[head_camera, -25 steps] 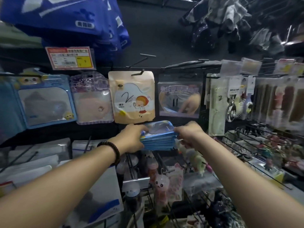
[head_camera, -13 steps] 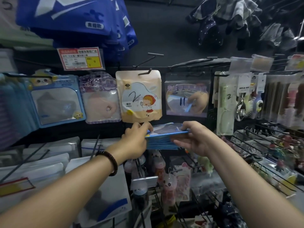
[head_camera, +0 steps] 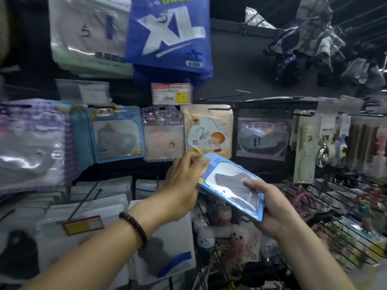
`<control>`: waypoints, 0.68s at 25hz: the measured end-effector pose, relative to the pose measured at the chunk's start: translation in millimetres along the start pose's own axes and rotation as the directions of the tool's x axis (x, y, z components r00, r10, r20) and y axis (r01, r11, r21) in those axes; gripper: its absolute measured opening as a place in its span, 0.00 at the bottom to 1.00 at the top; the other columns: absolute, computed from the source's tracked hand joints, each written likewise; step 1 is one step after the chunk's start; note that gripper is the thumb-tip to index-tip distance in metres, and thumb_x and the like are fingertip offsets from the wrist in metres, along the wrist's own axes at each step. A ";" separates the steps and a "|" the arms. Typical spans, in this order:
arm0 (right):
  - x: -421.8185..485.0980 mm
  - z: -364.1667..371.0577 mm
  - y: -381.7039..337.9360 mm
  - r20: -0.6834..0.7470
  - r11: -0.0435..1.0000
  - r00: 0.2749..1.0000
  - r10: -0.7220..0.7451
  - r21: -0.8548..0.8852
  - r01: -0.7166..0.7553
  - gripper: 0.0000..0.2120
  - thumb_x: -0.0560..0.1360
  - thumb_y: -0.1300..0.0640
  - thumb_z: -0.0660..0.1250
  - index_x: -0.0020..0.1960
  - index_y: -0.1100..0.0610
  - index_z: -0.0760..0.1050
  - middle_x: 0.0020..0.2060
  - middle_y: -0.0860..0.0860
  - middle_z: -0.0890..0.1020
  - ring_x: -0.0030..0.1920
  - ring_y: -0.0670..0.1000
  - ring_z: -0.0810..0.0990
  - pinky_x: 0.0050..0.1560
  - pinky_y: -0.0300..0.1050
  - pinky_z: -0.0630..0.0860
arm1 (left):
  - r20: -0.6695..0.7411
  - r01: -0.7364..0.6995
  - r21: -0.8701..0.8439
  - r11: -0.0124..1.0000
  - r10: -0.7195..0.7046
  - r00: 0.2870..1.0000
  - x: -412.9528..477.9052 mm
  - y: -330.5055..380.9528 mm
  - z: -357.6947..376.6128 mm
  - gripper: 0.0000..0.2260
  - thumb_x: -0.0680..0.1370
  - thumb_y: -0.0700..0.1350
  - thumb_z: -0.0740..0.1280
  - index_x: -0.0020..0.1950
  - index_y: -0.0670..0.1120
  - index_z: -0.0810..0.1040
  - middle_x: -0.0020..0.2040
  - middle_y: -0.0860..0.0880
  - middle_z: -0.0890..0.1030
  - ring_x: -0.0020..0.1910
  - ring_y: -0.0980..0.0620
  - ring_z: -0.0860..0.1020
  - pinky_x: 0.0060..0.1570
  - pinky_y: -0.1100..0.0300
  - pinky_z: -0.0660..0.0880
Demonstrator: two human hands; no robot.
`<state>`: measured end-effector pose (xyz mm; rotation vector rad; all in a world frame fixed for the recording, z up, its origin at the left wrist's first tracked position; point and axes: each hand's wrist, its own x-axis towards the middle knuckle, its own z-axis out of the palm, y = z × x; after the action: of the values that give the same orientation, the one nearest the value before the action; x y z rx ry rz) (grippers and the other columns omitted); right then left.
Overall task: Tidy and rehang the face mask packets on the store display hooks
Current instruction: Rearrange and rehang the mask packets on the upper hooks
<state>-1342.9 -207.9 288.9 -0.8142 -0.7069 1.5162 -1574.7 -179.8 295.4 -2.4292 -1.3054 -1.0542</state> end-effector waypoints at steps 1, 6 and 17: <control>-5.0 9.6 10.4 0.013 0.999 1.000 -0.015 0.038 0.014 0.13 0.82 0.63 0.65 0.63 0.66 0.81 0.52 0.65 0.88 0.35 0.61 0.89 0.34 0.54 0.88 | -0.087 0.118 -0.143 0.983 -0.132 0.988 -7.8 1.8 -5.6 0.32 0.74 0.37 0.60 0.79 0.49 0.66 0.73 0.46 0.67 0.71 0.43 0.67 0.75 0.51 0.65; -19.4 63.5 68.4 -0.005 0.982 0.990 -0.140 0.124 0.140 0.23 0.74 0.61 0.74 0.68 0.65 0.80 0.60 0.67 0.86 0.58 0.70 0.87 0.54 0.67 0.86 | 0.320 0.230 -0.948 -0.222 -0.664 0.676 -45.9 22.9 -47.8 0.12 0.83 0.38 0.59 0.53 0.43 0.83 0.46 0.43 0.86 0.41 0.46 0.82 0.49 0.50 0.77; -39.9 138.6 101.5 -0.071 0.820 0.832 -0.550 -0.237 0.521 0.20 0.73 0.67 0.80 0.62 0.52 0.83 0.46 0.52 0.90 0.47 0.54 0.89 0.48 0.50 0.83 | -0.063 0.258 -0.927 0.271 -0.792 0.607 -79.2 -59.1 -99.1 0.08 0.86 0.39 0.64 0.53 0.47 0.82 0.51 0.42 0.87 0.54 0.39 0.85 0.61 0.35 0.81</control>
<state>-1512.9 -254.8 288.5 -0.7802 -0.9139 0.8731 -1699.3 -242.8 305.6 -1.6656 -1.6940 -3.0027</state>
